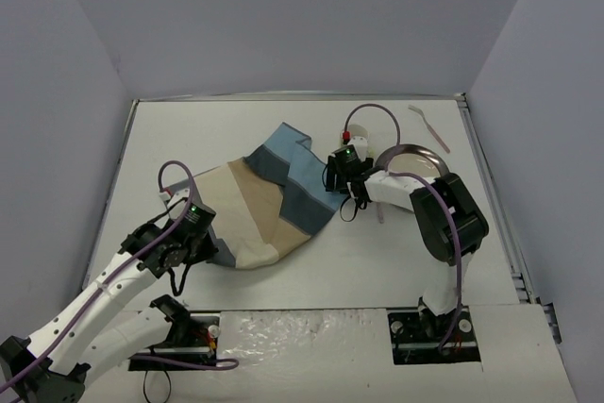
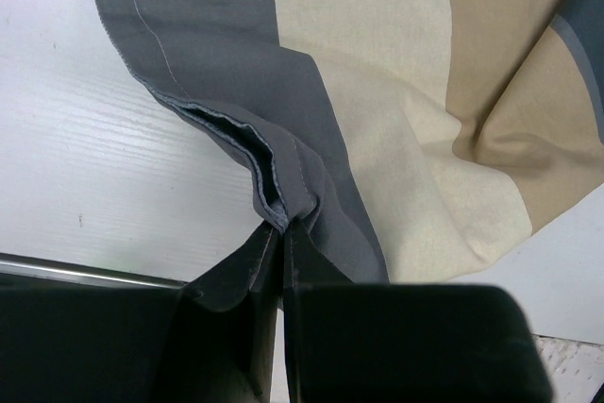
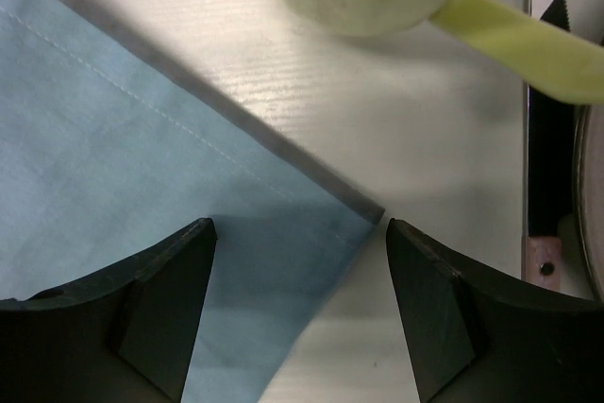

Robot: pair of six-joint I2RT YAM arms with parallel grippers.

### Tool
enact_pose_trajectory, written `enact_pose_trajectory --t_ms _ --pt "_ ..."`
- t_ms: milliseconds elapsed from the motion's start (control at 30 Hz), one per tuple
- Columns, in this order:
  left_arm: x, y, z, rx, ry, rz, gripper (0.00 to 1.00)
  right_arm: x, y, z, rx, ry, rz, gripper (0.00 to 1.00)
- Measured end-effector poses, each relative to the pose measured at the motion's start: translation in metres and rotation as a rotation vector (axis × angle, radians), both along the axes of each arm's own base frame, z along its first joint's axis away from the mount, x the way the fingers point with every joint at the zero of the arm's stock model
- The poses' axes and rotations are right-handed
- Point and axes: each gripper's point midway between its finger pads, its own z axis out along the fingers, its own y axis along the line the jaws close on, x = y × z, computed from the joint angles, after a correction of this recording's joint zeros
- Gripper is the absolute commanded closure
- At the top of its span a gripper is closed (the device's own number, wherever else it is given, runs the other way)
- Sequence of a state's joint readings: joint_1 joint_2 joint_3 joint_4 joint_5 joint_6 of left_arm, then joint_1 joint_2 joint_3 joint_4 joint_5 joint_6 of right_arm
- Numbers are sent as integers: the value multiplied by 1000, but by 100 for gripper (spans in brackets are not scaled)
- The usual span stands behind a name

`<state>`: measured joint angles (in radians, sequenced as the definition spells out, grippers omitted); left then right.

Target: Set the dinner table for one person

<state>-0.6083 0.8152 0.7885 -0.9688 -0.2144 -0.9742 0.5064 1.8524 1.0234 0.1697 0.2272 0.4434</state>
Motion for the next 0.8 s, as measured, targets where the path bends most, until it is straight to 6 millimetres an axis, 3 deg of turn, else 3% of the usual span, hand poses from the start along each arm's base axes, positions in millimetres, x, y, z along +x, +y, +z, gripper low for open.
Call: enact_pose_trajectory --t_ms 100,267,467,700,800 --pt "0 0 0 0 1 0 100 6 0 0 8 -18 -6 38" --pt "-1 0 -1 0 3 3 100 11 -2 0 18 -32 -17 57" --pt "-1 0 0 -1 2 3 100 10 -3 -1 25 -29 -23 100" --pt "2 6 6 38 2 14 100 -5 -7 10 28 2 -2 100" --pt "23 8 46 38 -72 39 100 0 -3 45 37 -38 23 100"
